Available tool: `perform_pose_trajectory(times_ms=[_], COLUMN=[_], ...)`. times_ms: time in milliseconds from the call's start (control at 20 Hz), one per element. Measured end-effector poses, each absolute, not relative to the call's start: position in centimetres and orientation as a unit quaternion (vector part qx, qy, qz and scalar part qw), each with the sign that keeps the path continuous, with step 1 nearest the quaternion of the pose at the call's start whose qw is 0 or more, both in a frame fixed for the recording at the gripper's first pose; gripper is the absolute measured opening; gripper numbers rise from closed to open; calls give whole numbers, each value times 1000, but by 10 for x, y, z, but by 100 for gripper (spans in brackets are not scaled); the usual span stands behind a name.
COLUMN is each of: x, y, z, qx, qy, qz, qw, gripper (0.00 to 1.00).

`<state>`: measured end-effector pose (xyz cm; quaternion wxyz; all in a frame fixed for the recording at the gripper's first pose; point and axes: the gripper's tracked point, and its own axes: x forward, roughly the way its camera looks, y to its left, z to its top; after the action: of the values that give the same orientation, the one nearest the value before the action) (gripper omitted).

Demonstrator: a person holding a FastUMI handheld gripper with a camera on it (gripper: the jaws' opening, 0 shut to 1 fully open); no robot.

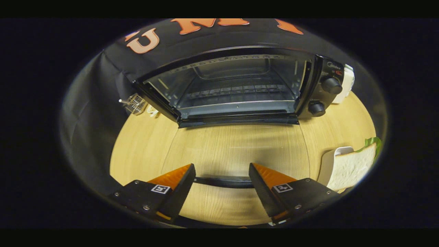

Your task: Open the toaster oven, put the food inside, and close the toaster oven door.

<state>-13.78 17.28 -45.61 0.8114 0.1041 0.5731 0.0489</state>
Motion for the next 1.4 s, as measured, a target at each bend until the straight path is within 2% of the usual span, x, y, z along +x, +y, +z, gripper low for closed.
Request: perform_pose_trajectory(times_ms=[200,450,950,1150,1400], x=[-128,-129,-147,-158,-176], y=[153,106,-51,-100,-124], z=[-418,-378,-319,-343,-395], qx=[122,82,14,3,7], qy=[538,506,491,522,576], qz=[49,33,-59,-89,-73], qw=[832,858,869,848,814], gripper=[99,99,98,97,96])
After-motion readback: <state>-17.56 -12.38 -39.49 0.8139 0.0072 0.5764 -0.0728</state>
